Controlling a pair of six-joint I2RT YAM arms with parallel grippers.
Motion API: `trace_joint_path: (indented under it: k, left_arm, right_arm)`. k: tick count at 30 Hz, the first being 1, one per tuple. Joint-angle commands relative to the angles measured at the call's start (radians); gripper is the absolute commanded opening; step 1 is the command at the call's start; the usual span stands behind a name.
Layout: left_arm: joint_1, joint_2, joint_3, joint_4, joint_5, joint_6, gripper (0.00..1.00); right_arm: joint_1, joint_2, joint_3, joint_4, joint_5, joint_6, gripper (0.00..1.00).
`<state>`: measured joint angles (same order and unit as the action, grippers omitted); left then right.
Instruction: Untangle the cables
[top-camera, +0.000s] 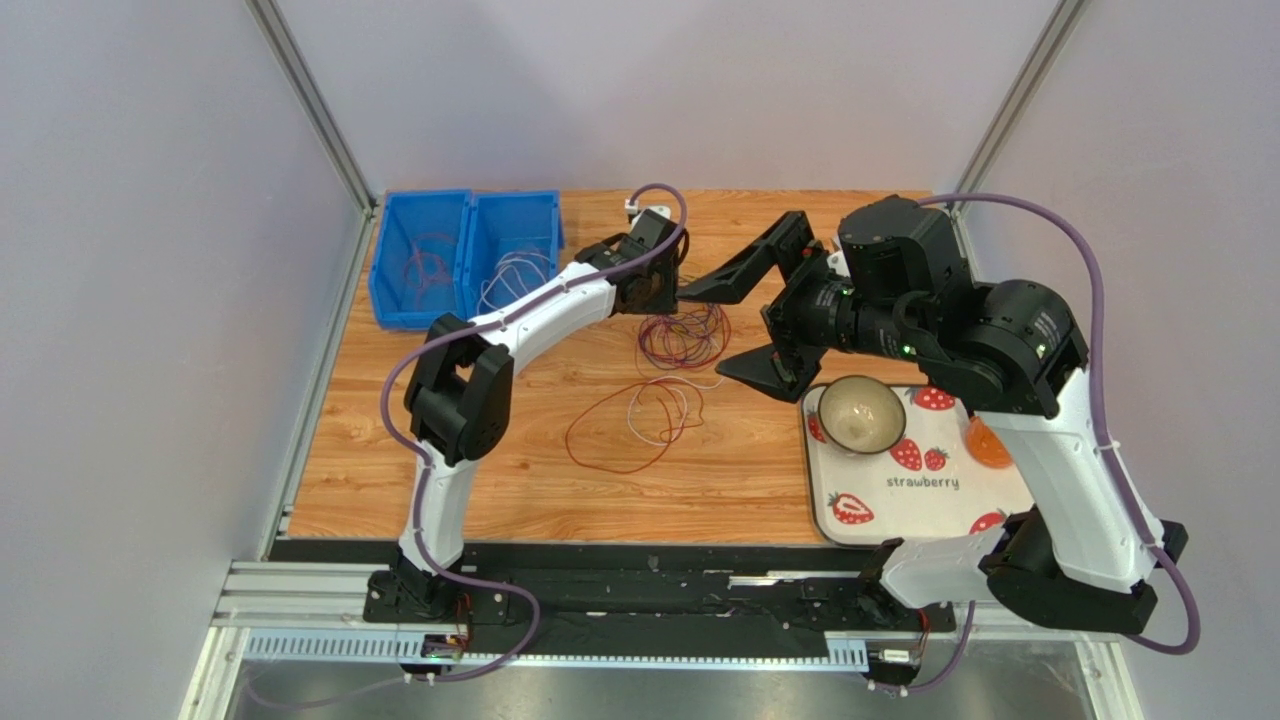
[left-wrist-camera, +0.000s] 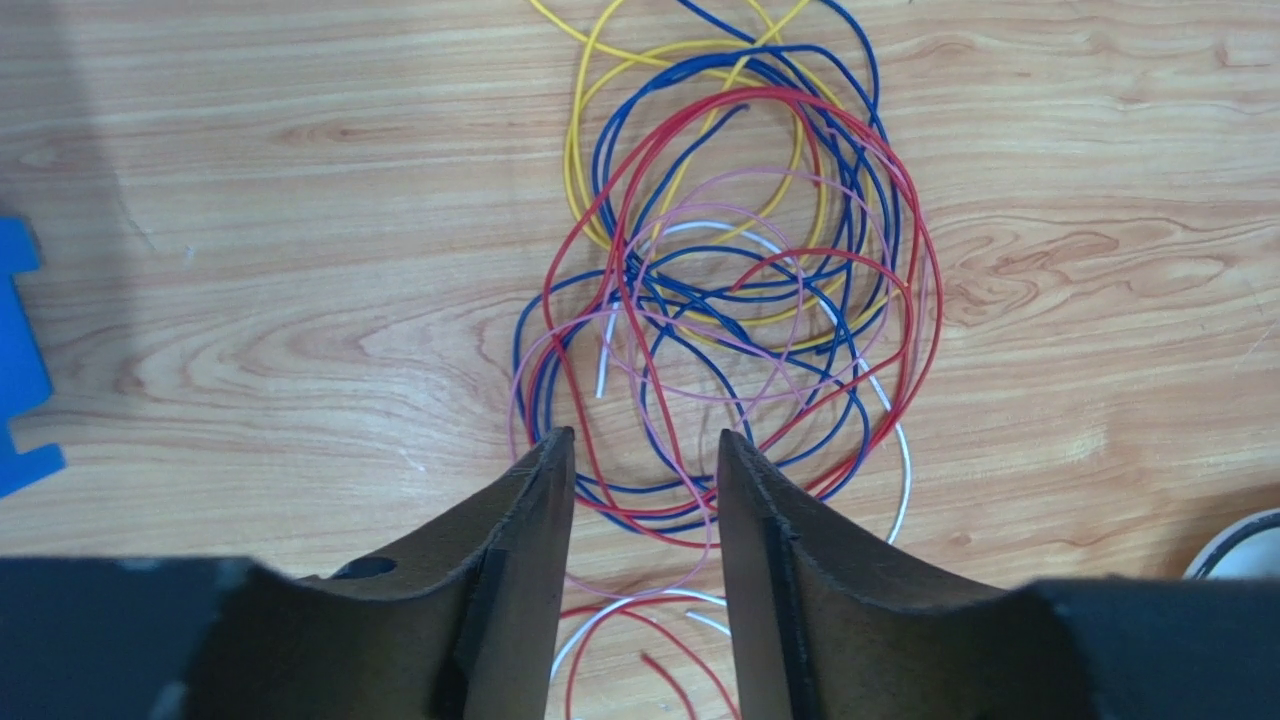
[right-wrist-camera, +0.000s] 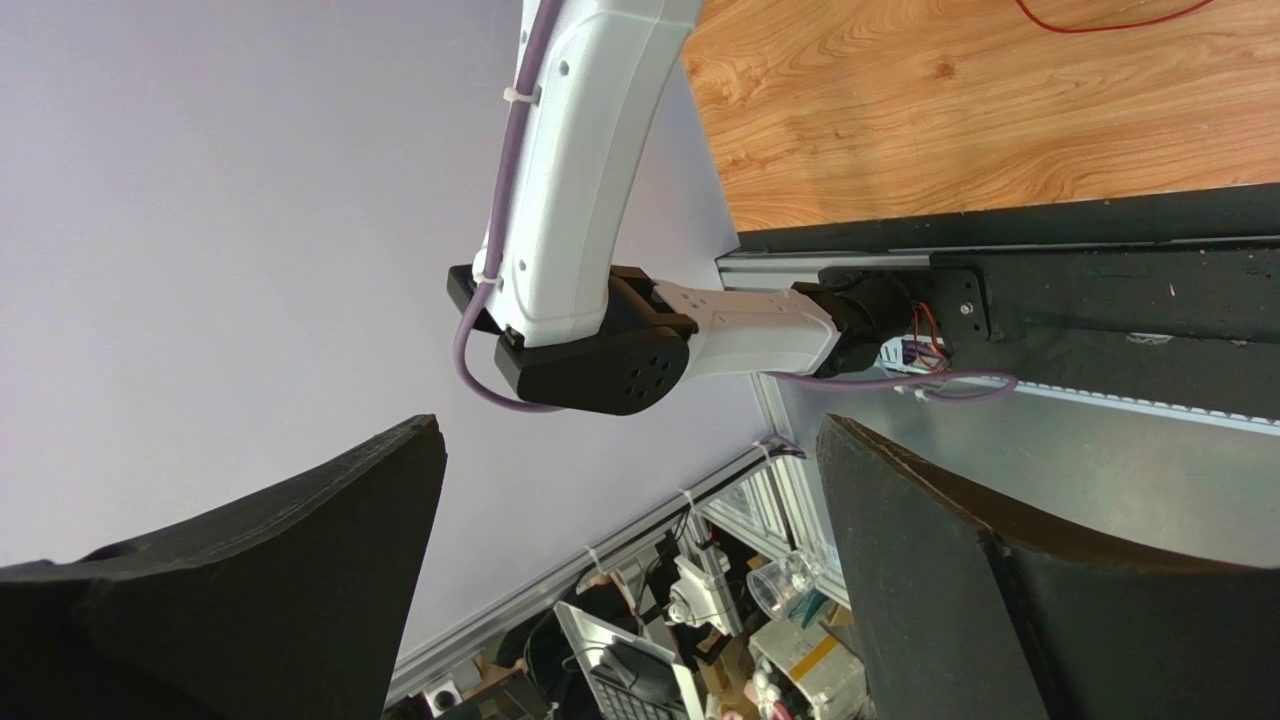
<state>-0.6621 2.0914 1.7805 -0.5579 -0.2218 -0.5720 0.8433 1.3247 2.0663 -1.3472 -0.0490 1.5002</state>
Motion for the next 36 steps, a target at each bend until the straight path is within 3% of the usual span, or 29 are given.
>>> trace_joint_path:
  k: [1,13,22,30,36]
  left_arm:
    - [-0.019,0.008,-0.015,0.023,0.01,0.0,0.5]
    - [-0.028,0.13,0.042,0.01,0.035,-0.037,0.45]
    - [-0.027,0.088,0.036,0.015,0.001,-0.029,0.28]
    - [-0.028,0.038,0.03,-0.011,-0.02,-0.022,0.02]
    - [-0.028,-0.048,0.092,-0.095,-0.04,0.023,0.0]
  right_arm:
    - [0.005,-0.033,-0.008,0.04,0.021,0.023,0.99]
    - [-0.018,-0.087,-0.035,0.066,0.086,0.011,0.99]
    - [-0.021,-0.165,-0.155,0.114,0.141,0.037,0.99]
    - [-0.024,-0.127,-0.192,0.129,0.075,0.02,0.99]
    - [-0.023,-0.111,-0.242,0.168,0.069,-0.015,0.99]
